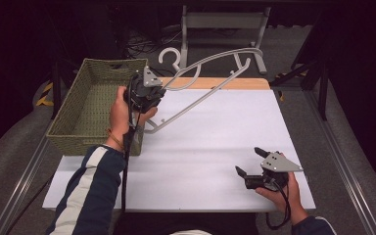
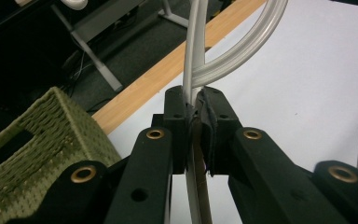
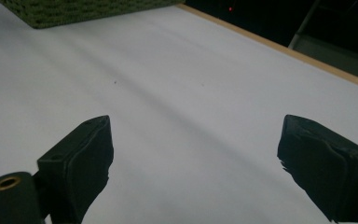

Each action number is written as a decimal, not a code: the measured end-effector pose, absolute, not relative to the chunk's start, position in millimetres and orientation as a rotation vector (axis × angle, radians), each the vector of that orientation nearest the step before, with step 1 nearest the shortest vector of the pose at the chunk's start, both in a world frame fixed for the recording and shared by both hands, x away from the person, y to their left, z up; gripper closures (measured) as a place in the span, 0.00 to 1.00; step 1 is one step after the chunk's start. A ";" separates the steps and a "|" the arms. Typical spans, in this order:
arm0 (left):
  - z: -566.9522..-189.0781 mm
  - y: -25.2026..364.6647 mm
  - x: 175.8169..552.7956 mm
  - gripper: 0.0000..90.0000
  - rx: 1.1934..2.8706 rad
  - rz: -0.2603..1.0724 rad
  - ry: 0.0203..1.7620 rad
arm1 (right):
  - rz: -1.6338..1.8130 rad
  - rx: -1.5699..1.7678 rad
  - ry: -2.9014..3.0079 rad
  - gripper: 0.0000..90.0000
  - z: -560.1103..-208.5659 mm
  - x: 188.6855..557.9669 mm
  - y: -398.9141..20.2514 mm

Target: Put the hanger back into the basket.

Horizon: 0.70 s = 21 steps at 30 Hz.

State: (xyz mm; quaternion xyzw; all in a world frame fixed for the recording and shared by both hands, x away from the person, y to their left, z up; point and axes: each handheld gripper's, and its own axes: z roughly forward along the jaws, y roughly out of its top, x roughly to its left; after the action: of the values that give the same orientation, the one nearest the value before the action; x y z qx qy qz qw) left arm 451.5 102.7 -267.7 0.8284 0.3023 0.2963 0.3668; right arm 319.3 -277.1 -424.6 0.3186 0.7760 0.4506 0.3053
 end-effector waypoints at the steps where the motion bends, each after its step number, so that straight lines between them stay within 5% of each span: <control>1: -267.2 104.9 450.4 0.91 2.127 0.761 0.789 | 1.201 0.836 2.039 0.12 -423.2 318.2 -277.4; 21: -274.0 166.2 456.8 0.91 2.125 0.825 0.870 | 1.185 0.818 1.977 0.12 -421.6 315.4 -277.9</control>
State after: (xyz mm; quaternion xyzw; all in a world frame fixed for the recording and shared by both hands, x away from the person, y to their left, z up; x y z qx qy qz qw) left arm 456.8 166.2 -274.0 0.8178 0.3350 0.3177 0.3437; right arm 315.4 -277.9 -421.6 0.3146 0.7599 0.4553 0.3409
